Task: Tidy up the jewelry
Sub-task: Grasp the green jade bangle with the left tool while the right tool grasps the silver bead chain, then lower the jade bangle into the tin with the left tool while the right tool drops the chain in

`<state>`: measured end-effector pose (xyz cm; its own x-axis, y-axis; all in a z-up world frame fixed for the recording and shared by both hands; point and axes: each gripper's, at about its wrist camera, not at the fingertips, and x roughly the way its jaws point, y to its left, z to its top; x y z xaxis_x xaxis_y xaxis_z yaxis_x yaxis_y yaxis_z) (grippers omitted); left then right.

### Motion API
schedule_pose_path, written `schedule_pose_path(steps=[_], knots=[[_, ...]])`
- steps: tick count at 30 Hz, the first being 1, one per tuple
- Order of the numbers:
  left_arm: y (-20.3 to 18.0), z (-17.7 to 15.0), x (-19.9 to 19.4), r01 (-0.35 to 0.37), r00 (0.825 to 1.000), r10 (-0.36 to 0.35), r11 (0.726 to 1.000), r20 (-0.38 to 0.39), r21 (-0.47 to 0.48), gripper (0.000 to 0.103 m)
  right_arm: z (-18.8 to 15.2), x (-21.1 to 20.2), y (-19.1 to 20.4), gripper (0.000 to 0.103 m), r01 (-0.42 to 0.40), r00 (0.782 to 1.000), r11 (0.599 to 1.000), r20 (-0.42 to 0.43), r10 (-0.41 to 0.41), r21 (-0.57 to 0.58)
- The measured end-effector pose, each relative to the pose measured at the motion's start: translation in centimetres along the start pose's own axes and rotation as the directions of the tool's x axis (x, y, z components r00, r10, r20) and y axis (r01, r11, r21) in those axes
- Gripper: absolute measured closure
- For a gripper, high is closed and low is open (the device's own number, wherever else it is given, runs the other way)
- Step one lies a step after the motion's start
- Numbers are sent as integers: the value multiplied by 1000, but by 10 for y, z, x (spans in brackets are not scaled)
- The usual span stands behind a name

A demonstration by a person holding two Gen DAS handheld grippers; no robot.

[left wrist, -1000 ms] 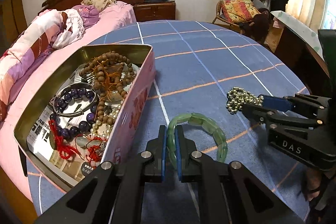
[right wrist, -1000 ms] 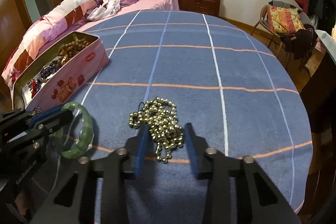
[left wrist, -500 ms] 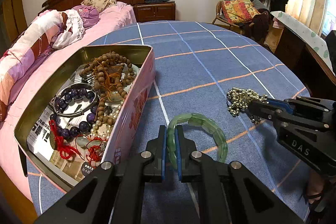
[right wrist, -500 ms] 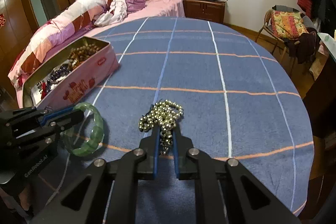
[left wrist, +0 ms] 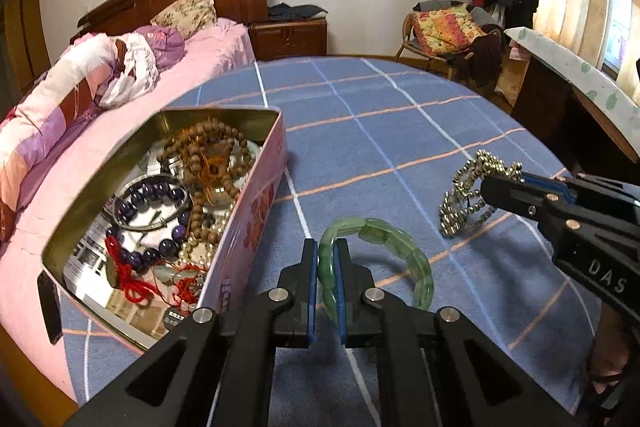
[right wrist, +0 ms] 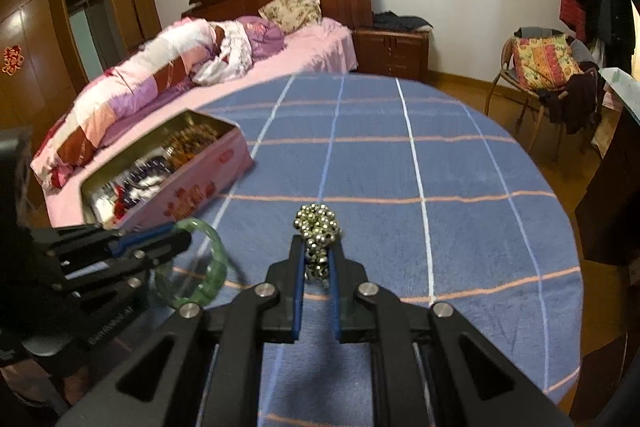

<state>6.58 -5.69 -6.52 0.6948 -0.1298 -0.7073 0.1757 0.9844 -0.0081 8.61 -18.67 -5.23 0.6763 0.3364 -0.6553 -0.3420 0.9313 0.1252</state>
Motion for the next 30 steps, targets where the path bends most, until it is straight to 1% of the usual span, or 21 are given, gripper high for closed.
schedule_pose_path(steps=[8,12,19,26,30], knots=[[6,9,-27,8,999,-8,1000,47,-11,96,11,-24,14,90,-33,997,999,68,34,-15],[13,12,-41,0,997,2,1000,74,-22,96,16,-33,24,90,-48,994,998,97,51,-33],[35,19,-58,-28,993,35,998,111,-65,96,26,-35,39,90,-80,988,995,125,87,-56],[60,24,-66,-76,989,89,991,117,-112,96,35,-33,50,90,-102,985,991,130,112,-82],[72,24,-69,-91,987,107,987,122,-128,96,41,-32,60,90,-118,982,988,133,131,-101]])
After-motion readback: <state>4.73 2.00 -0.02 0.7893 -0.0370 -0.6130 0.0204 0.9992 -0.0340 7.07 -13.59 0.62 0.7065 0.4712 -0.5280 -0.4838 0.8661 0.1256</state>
